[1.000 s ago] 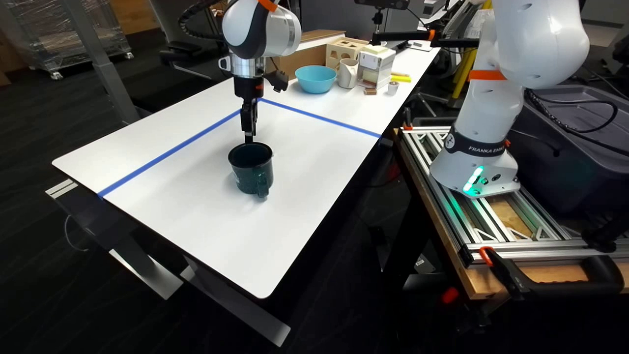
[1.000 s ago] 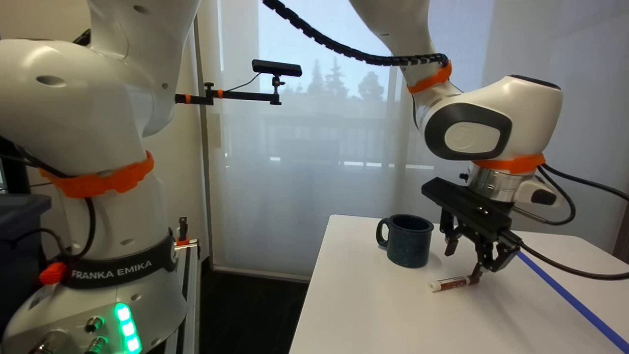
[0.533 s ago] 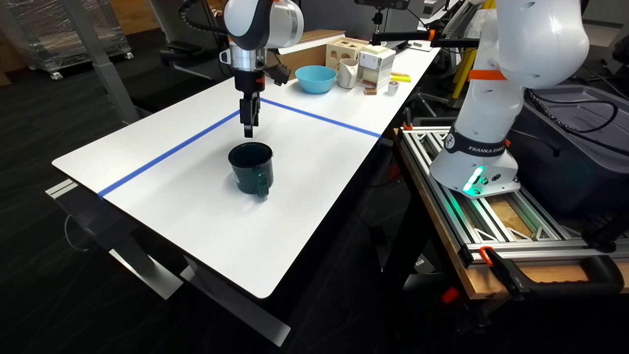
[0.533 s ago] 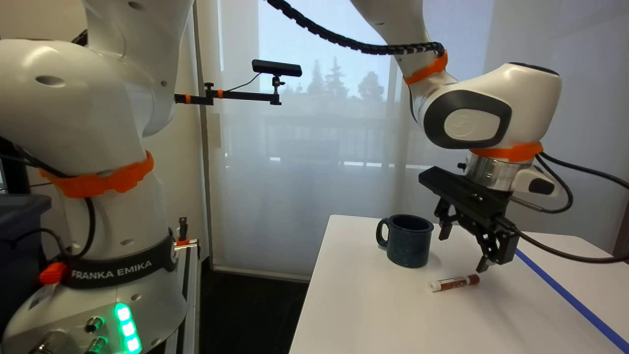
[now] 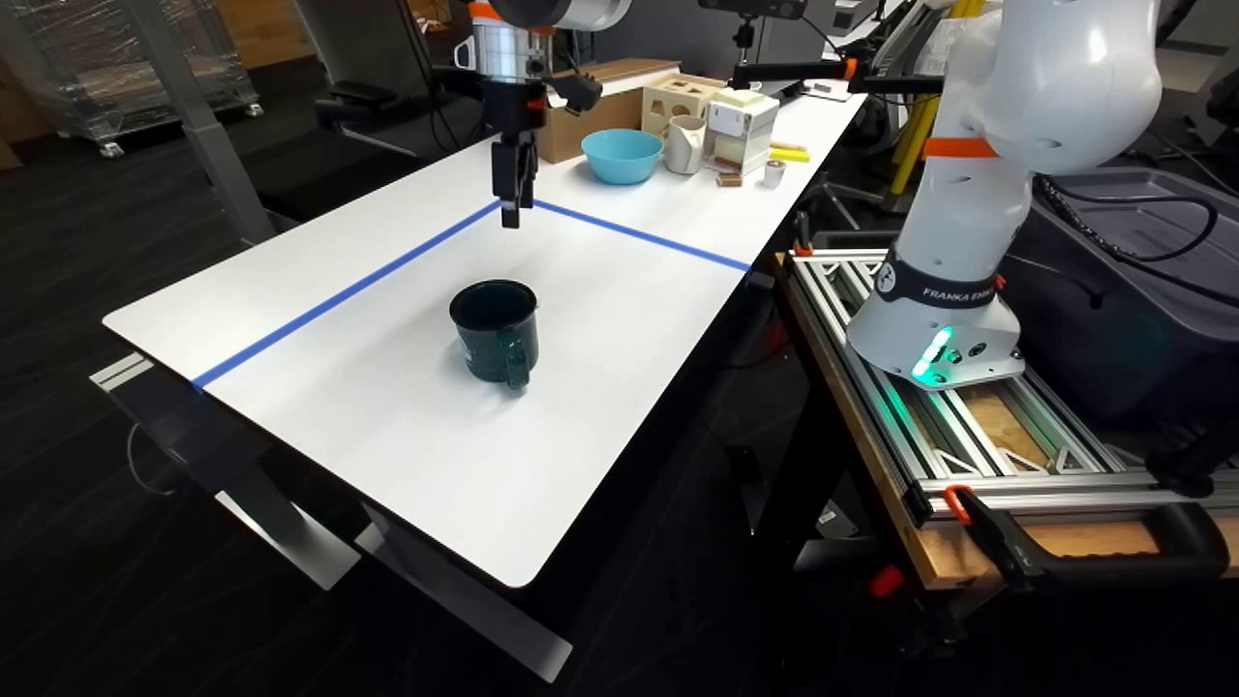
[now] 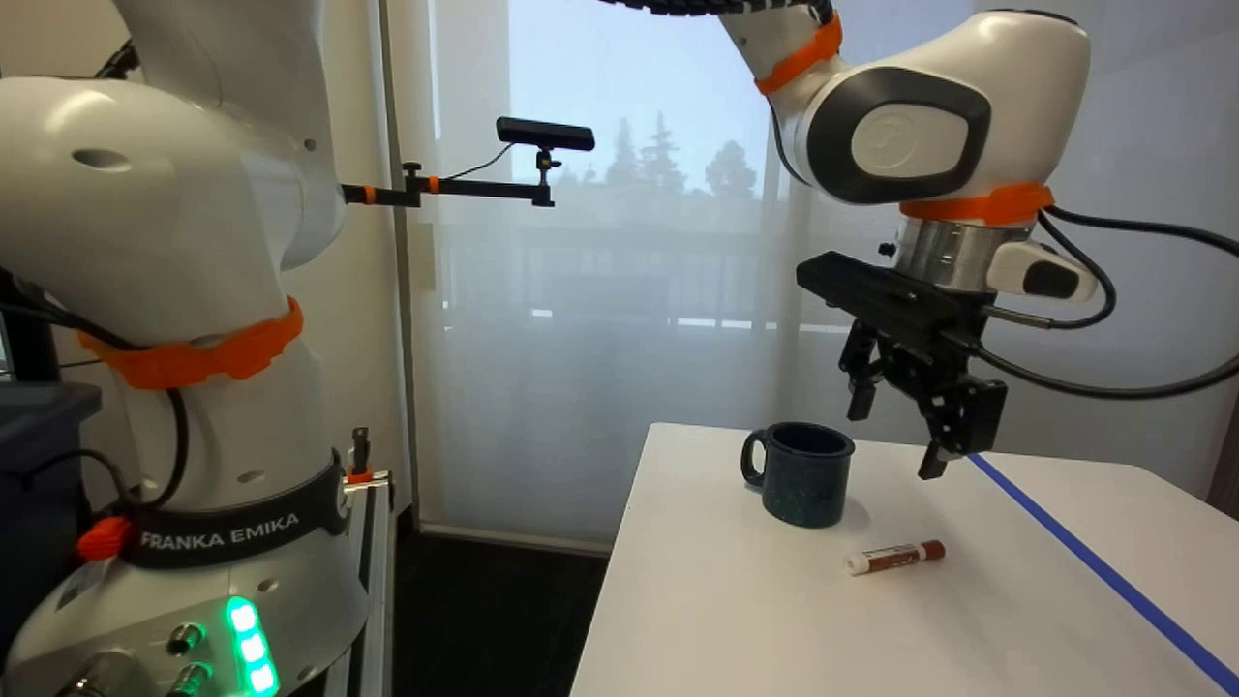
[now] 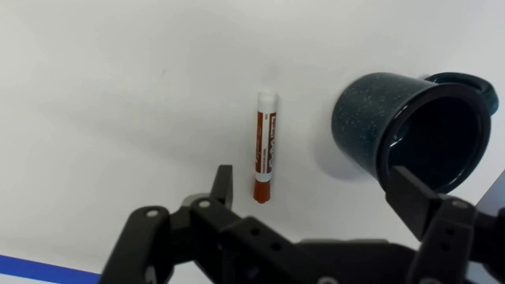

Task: Remove the red marker from the mug.

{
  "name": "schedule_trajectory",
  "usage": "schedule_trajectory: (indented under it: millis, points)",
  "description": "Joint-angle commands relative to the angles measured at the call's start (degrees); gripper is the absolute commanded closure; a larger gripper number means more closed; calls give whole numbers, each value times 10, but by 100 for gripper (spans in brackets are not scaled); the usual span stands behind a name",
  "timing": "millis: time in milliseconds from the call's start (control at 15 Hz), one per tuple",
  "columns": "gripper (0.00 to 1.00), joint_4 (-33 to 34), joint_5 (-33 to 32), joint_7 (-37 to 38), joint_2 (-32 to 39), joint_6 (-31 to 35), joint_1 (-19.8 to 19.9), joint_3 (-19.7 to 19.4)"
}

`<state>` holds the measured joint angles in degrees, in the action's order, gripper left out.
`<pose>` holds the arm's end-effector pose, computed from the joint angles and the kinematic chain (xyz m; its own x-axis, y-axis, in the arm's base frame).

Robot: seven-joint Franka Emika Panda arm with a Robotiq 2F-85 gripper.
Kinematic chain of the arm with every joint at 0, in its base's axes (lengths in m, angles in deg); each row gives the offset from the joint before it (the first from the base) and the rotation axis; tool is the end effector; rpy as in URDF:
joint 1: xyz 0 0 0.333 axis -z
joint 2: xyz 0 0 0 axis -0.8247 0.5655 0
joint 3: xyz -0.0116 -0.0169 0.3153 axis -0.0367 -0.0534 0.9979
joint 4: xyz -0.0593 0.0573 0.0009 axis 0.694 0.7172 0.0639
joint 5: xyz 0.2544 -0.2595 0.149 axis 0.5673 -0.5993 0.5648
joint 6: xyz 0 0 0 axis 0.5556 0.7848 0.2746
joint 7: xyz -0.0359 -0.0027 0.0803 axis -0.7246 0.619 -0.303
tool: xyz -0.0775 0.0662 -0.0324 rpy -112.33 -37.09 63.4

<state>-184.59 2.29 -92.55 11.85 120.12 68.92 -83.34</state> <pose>0.5126 -0.1477 0.2982 0.9952 -0.0761 0.0615 -0.0637 -0.9809 -0.1837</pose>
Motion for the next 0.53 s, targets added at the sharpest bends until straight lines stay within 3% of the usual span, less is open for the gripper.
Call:
schedule_trajectory:
  millis: [0, 467]
  points:
    - [0, -4, 0, 2, -7, -2, -10, -10]
    - [0, -11, 0, 3, -10, -2, -11, -11]
